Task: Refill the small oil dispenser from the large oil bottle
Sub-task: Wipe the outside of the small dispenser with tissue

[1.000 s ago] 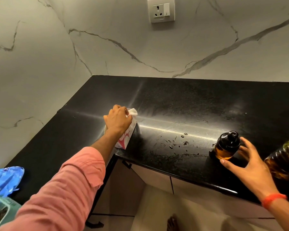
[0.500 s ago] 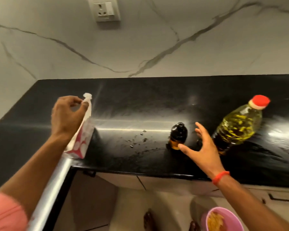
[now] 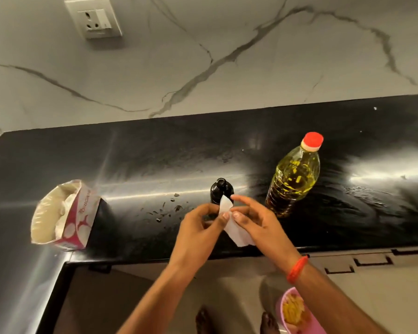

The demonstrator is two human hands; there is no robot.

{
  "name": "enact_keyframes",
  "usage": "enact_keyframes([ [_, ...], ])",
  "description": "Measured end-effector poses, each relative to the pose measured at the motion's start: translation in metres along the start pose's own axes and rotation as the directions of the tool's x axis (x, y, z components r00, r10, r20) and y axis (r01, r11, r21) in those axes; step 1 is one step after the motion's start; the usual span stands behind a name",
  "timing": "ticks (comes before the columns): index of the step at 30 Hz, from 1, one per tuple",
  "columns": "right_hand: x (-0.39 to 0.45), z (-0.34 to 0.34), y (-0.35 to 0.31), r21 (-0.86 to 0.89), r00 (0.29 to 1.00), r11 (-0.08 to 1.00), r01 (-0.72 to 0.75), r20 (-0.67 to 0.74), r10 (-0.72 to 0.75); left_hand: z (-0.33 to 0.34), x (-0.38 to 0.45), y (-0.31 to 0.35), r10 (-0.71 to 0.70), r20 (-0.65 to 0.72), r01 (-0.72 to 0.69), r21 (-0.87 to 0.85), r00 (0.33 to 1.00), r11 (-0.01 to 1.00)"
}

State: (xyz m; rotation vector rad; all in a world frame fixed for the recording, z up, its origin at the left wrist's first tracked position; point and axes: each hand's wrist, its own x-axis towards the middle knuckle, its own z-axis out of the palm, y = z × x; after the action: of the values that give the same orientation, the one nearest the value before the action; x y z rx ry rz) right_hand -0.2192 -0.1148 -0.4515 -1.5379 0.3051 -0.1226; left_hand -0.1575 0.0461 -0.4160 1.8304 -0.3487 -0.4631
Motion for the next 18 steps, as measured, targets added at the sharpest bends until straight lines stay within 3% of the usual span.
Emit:
enact_keyframes([
  [5, -0.008, -0.002, 0.001, 0.152, 0.973, 0.965, -0.212, 0.124, 0.194, 0.004, 0.010, -0.004, -0.003, 0.013, 0.003, 0.036, 1.000, 0.999],
  [12, -0.005, -0.010, 0.014, 0.129, 0.971, 0.974, -0.186, -0.126, 0.202, -0.004, 0.022, -0.028, -0.088, -0.109, 0.096, 0.075, 0.990, 0.993],
  [18, -0.003, -0.018, 0.019, 0.220, 0.957, 0.960, -0.171, -0.196, 0.215, 0.003, 0.040, -0.051, -0.158, -0.129, 0.177, 0.149, 0.979, 0.973],
])
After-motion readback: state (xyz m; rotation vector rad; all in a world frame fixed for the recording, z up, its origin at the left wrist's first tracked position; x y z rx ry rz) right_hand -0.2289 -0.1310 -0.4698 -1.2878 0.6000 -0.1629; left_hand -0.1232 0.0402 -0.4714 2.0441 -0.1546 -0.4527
